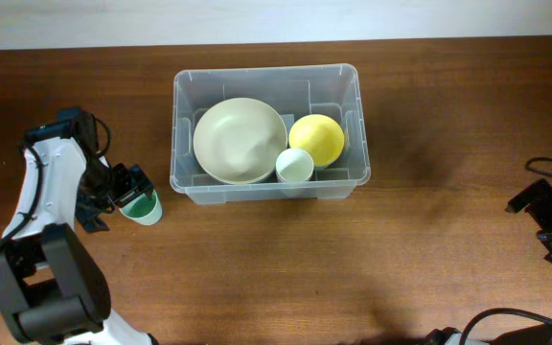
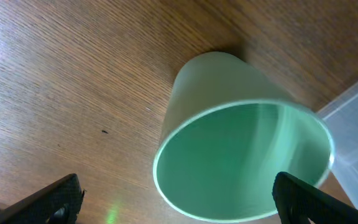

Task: Pack container

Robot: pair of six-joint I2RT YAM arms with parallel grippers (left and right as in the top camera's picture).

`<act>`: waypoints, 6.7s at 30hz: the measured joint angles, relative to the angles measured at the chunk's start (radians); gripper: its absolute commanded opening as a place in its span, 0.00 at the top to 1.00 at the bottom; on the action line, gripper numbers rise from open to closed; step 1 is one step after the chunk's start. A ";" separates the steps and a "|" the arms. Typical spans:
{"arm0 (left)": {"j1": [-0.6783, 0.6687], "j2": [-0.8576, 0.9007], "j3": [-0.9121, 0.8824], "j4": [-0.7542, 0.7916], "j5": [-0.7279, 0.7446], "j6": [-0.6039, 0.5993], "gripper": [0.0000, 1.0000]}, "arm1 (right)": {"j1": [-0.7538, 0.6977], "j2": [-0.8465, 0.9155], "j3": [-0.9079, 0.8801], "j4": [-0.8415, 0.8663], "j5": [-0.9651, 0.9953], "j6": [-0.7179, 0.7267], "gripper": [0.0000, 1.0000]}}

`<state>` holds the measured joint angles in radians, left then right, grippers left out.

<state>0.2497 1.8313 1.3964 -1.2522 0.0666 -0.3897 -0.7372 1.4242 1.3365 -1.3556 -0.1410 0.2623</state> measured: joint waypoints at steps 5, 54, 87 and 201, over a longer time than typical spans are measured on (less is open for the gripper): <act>0.000 0.013 -0.006 0.002 -0.005 -0.008 0.01 | 0.000 0.000 0.000 0.000 0.000 0.000 0.01; -0.099 0.023 0.829 -0.190 0.243 0.002 0.99 | 0.000 0.000 0.000 0.000 0.000 0.001 0.01; -0.783 0.210 0.830 -0.262 0.010 0.003 0.99 | 0.000 0.000 0.000 0.000 0.000 0.000 0.01; -0.232 -1.231 -0.332 0.411 -0.066 0.382 0.00 | 0.000 0.000 0.000 0.000 0.000 0.000 0.01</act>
<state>0.0181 0.6006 1.0641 -0.8413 0.0002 -0.0074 -0.7372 1.4242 1.3365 -1.3552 -0.1410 0.2626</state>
